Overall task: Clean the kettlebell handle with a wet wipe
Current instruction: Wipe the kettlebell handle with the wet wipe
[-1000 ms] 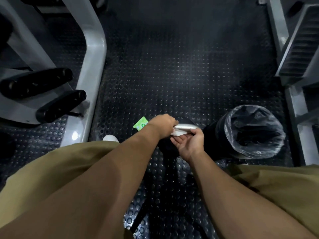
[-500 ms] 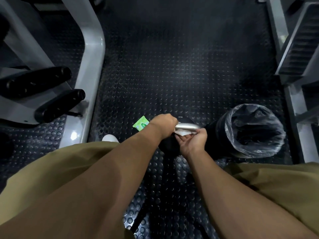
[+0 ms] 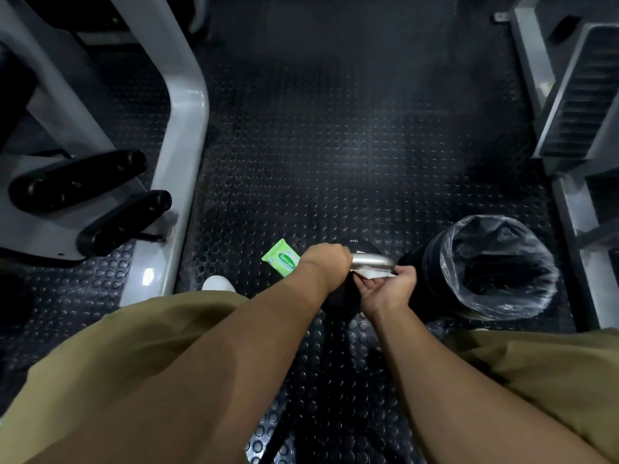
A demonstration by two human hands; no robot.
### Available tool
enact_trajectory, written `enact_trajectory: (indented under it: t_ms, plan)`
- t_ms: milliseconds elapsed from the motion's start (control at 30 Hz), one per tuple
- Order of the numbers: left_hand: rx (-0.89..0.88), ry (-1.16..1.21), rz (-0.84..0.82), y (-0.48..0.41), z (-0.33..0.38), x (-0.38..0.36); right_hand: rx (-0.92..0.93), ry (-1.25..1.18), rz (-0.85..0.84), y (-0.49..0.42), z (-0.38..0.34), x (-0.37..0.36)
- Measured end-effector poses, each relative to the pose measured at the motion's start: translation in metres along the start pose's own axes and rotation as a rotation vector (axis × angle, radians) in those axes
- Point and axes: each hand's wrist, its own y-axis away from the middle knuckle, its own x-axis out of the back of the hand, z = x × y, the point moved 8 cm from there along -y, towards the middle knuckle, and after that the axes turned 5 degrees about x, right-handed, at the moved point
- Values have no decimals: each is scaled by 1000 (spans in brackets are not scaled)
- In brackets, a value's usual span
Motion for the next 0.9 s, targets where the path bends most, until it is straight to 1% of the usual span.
enact_trajectory:
  t_ms: [67, 167, 233, 300, 400, 467, 500, 633, 667, 733, 800, 867, 900]
  plan:
    - [6, -8, -10, 1, 3, 2, -24, -6, -11, 3, 5, -6]
    - [-4, -54, -29, 1, 10, 2, -115, 54, -137, 15, 27, -21]
    - [0, -70, -32, 1, 11, 0, -149, 82, -188, 18, 34, -22]
    - [0, -79, -34, 1, 10, -1, -115, 93, -171, 16, 28, -17]
    - [3, -66, -40, 1, 9, -1, -12, 15, -67, 5, 8, -6]
    - [3, -58, -37, 0, 9, 1, 1, -32, -9, 3, 5, -4]
    - [-2, -58, -35, 1, 9, 2, -15, -31, -18, 5, 8, -7]
    - [-11, -39, -24, 2, 8, 3, -154, 43, -180, 15, 35, -17]
    - [-7, -38, -23, 1, 6, 2, -166, 36, -194, 17, 35, -18]
    - [3, -29, -26, -1, 3, 0, -100, 2, -153, 14, 23, -11]
    - [10, -9, -19, -3, 2, -2, -23, -46, -52, 5, 6, 0]
    - [5, 3, -17, -4, 0, -2, -25, -102, 12, -3, 0, 5]
    - [6, 9, -15, -5, -1, -2, -36, -114, 12, -3, 1, 3]
